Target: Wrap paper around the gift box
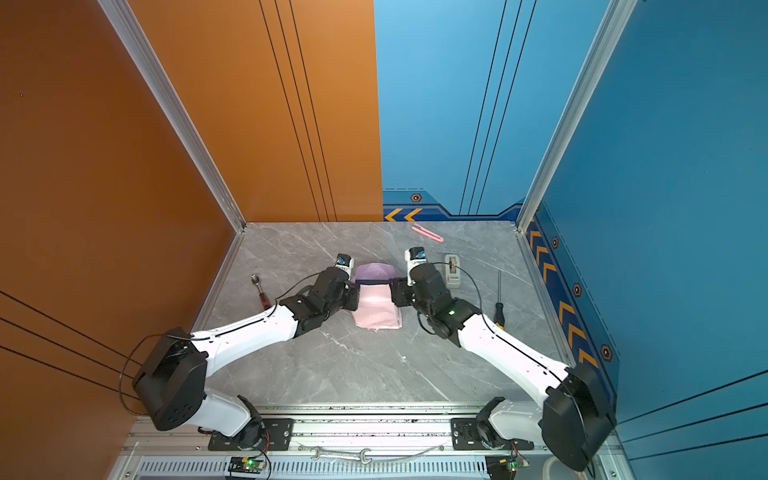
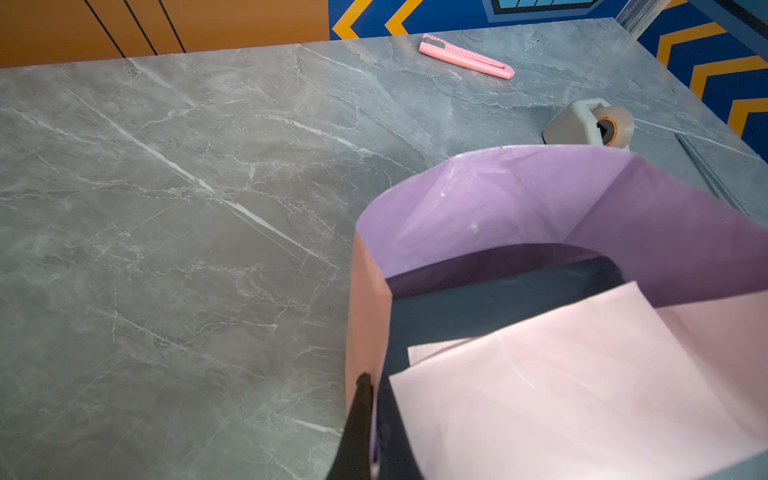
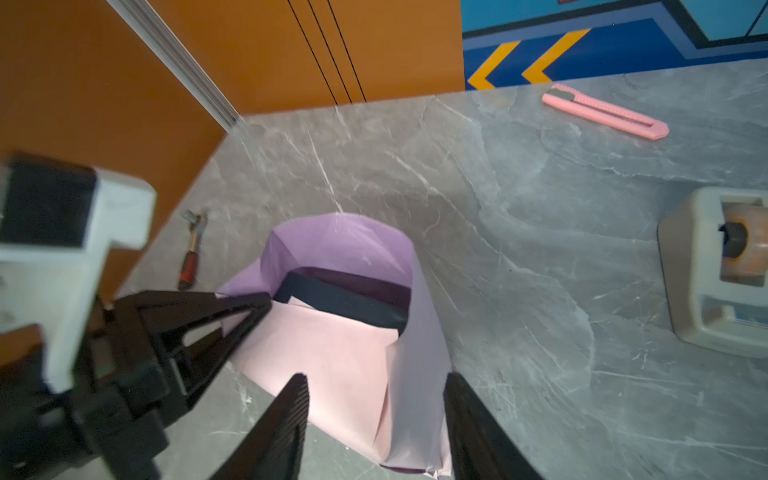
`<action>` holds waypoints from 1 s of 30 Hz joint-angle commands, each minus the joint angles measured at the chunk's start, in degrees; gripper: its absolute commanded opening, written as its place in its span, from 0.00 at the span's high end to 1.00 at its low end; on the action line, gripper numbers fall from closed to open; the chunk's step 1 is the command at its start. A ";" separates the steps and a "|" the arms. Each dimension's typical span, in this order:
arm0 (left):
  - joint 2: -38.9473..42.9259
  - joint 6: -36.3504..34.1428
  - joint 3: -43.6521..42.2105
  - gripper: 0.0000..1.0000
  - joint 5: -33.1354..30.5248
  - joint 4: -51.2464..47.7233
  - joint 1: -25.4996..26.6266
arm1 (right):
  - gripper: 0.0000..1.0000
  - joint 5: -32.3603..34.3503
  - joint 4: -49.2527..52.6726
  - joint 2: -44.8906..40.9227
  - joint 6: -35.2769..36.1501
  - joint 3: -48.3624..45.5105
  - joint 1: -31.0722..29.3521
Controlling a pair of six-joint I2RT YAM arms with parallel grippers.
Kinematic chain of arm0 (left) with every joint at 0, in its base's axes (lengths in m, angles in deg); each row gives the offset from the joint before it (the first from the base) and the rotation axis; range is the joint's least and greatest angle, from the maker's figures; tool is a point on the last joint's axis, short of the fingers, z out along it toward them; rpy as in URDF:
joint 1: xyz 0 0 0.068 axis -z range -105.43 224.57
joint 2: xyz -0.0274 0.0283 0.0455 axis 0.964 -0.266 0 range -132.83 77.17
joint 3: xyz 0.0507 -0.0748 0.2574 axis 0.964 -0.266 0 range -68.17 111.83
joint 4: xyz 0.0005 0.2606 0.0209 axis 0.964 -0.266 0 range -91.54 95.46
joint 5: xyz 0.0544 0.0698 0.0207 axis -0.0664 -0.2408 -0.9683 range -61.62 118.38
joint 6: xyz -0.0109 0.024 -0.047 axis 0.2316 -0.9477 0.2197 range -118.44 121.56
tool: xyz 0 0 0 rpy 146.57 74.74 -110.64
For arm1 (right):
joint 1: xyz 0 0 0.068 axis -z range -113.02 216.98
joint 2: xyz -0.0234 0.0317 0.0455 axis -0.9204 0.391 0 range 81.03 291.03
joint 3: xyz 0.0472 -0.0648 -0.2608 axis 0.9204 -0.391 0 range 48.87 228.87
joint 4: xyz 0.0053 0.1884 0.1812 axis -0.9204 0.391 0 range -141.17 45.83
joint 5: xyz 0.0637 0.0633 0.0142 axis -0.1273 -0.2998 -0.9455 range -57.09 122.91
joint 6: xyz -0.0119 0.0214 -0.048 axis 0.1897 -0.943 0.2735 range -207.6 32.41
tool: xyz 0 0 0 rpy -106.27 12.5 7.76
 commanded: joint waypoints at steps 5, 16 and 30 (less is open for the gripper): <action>-0.45 -0.81 0.15 1.00 -0.87 -2.99 0.65 | 0.48 -13.51 -2.79 -1.57 -13.60 -5.40 10.62; -0.25 -1.03 0.22 1.00 -1.30 -2.69 0.71 | 0.48 -11.70 -4.46 9.44 -14.39 -1.72 7.56; -0.78 -1.14 0.30 1.00 -0.97 -2.16 0.79 | 0.41 -13.18 -6.26 14.82 -13.76 0.07 3.93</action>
